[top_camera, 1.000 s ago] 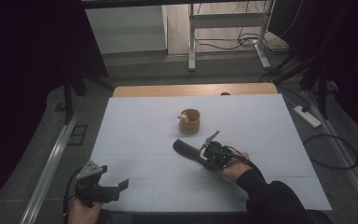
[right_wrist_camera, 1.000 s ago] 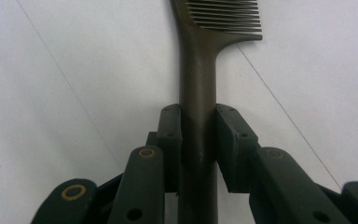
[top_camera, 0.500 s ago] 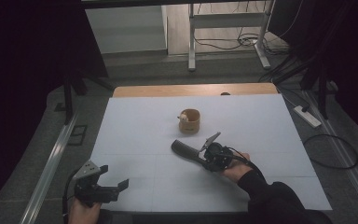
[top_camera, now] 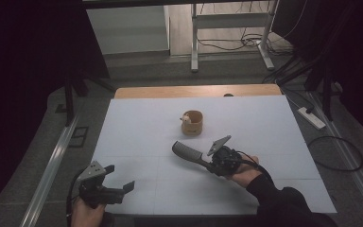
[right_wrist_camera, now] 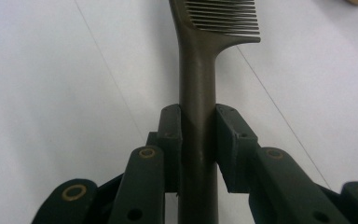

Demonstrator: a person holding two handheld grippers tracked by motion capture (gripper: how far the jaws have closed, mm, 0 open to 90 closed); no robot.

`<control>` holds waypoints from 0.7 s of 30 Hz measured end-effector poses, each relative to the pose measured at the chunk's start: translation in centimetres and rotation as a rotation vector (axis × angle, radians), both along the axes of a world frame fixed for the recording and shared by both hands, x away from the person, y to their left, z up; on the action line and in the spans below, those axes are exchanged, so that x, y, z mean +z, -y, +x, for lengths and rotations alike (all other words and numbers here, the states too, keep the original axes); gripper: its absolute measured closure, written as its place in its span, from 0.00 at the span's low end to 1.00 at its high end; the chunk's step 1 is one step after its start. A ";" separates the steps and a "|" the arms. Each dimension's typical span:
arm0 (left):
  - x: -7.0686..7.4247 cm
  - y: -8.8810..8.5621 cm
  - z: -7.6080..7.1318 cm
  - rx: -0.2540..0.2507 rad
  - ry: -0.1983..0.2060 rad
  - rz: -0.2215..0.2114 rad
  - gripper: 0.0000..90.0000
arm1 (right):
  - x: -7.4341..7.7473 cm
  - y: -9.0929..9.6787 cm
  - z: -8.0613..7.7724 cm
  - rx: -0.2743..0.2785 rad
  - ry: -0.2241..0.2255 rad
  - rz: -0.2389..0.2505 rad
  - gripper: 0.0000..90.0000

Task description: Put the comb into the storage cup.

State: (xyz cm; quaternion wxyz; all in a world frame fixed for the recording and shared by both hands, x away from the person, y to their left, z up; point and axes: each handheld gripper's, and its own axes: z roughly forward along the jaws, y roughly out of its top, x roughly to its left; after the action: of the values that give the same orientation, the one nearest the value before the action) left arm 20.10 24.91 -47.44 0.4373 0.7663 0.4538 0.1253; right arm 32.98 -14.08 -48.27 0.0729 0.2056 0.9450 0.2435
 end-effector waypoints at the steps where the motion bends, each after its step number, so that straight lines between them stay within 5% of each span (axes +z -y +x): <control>1: 0.1 0.0 0.1 0.001 0.006 0.001 0.00 | 0.1 0.1 -0.1 0.005 0.006 0.005 0.81; 9: 0.3 0.4 0.6 -0.003 0.007 -0.021 0.00 | 1.0 0.8 -1.0 0.033 0.042 0.044 0.81; 17: 0.5 1.8 1.7 -0.047 -0.034 -0.015 0.00 | 1.7 1.6 -1.8 0.035 0.079 0.073 0.81; 21: 0.8 2.0 2.2 -0.055 -0.057 -0.046 0.00 | 2.1 2.1 -2.1 0.032 0.089 0.090 0.81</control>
State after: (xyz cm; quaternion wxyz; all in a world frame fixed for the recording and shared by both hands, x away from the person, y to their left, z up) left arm 22.28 22.89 -46.64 0.4449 0.7715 0.4475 0.0811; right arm 30.87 -16.22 -46.20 0.1018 0.1824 0.9321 0.2958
